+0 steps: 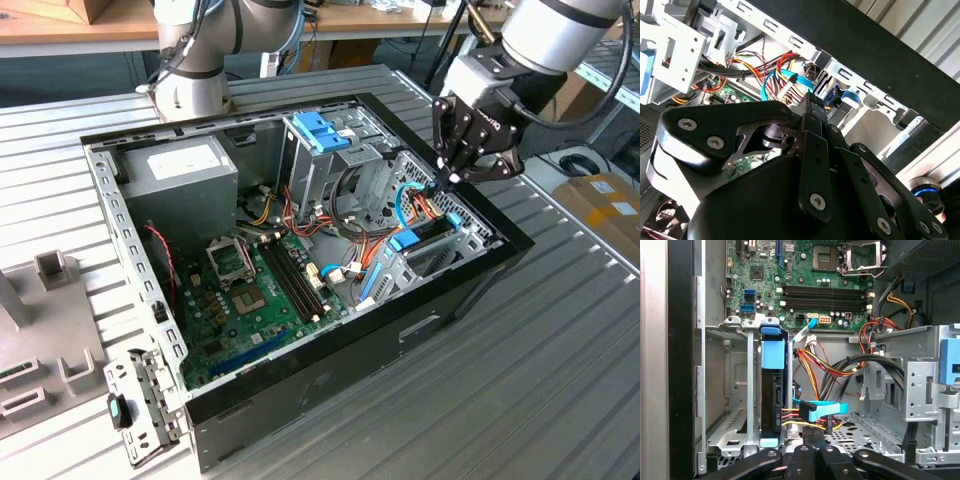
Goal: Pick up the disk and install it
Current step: 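Insert the second disk wire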
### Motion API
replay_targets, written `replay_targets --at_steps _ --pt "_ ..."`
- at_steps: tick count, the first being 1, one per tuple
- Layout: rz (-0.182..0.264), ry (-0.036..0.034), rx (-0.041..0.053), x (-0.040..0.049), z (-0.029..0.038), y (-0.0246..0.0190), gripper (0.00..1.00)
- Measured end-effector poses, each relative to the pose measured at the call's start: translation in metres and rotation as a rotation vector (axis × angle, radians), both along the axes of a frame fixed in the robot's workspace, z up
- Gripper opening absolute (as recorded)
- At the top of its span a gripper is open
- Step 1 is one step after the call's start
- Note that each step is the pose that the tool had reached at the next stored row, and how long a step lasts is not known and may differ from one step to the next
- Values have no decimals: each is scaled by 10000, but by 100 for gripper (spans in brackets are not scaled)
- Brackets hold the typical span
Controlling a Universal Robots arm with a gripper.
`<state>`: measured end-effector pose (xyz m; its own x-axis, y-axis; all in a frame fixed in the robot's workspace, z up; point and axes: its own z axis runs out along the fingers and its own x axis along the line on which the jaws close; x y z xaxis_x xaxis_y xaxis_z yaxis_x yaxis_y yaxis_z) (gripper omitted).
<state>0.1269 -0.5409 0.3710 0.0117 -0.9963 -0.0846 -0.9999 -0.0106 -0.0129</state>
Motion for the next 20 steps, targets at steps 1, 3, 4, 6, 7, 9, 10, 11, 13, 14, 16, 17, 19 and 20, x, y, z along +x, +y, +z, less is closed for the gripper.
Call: replay_targets --at_steps 1,3,4,6,7,9,10,11,13,14,16,17,19,20 --pt "0 0 1 0 14 7 10" --pt "0 0 0 0 73 26 10" --pt "1 0 0 0 87 29 10" --pt "1 0 2 0 95 33 10" --pt "1 1 2 -5 95 33 10" --pt "0 -1 1 -25 96 33 10" --pt "1 -2 -1 -25 97 34 10" --pt "1 -2 -1 -25 104 35 10" --pt "0 -2 1 -25 116 35 10" --pt "1 -2 1 -25 118 35 10" --pt "1 -2 2 -25 118 36 10" --pt "0 -2 0 -25 120 35 10" --pt "1 -2 1 -25 120 35 10" --pt "1 -2 0 -25 121 35 10"
